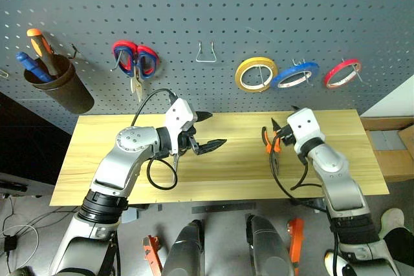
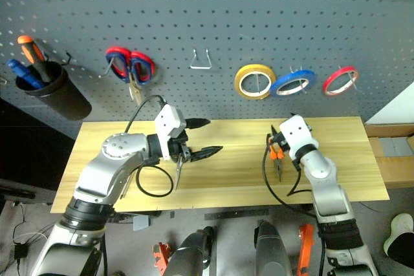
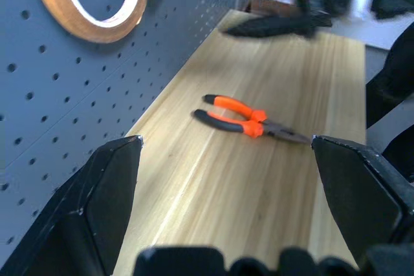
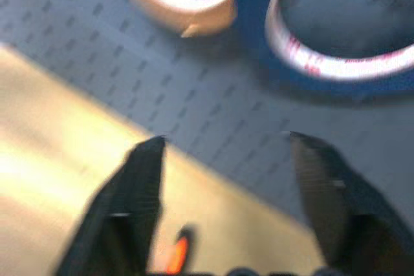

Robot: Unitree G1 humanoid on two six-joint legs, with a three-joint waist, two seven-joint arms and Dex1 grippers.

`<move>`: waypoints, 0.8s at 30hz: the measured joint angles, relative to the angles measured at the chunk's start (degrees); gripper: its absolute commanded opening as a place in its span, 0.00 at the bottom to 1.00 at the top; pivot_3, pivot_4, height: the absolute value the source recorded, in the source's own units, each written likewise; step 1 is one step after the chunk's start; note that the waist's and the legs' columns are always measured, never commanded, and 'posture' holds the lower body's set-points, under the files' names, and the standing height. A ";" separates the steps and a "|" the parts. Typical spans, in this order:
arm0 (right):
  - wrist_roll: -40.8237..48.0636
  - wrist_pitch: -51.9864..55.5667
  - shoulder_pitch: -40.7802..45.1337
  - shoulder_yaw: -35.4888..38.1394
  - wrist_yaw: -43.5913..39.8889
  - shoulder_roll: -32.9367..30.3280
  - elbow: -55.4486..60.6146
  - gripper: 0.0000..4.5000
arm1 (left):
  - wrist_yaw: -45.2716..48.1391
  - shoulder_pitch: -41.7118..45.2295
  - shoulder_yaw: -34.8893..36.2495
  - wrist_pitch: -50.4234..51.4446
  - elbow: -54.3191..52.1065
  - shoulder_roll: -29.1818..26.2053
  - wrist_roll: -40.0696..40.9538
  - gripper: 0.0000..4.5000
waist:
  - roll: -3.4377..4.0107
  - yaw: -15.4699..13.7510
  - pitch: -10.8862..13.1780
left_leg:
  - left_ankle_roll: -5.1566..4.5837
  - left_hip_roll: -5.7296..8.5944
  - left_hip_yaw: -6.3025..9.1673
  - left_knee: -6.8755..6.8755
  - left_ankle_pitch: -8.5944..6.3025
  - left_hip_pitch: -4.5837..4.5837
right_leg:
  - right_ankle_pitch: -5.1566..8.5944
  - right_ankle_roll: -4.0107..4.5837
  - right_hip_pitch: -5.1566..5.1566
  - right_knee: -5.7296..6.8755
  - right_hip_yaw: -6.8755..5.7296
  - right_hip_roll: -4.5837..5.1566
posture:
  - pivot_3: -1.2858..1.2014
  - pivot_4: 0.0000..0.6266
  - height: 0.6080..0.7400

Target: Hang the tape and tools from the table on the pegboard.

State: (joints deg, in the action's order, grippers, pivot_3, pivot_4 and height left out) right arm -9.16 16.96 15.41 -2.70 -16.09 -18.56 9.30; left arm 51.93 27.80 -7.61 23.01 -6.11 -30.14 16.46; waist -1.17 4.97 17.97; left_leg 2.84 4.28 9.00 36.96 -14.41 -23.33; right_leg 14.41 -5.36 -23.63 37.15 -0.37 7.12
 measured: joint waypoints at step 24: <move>2.61 34.05 10.96 5.52 14.13 19.03 -11.83 0.99 | 10.24 -0.36 -1.20 -3.32 6.17 -6.62 -2.59 1.00 | 0.00 1.35 0.00 | -0.15 -0.08 -0.90 -0.01 -0.07 0.02 | 0.00 0.05 -0.79 0.82 0.87 -0.06 | 0.46 0.52 1.00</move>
State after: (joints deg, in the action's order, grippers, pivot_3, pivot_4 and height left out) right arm -6.55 51.01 26.37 2.81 -1.96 0.46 -2.52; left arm 62.17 27.44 -8.81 19.69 0.06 -36.76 13.88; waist -1.17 6.31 17.97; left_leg 2.69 4.20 8.10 36.95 -14.48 -23.31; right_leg 14.41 -5.31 -24.42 37.97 0.49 7.06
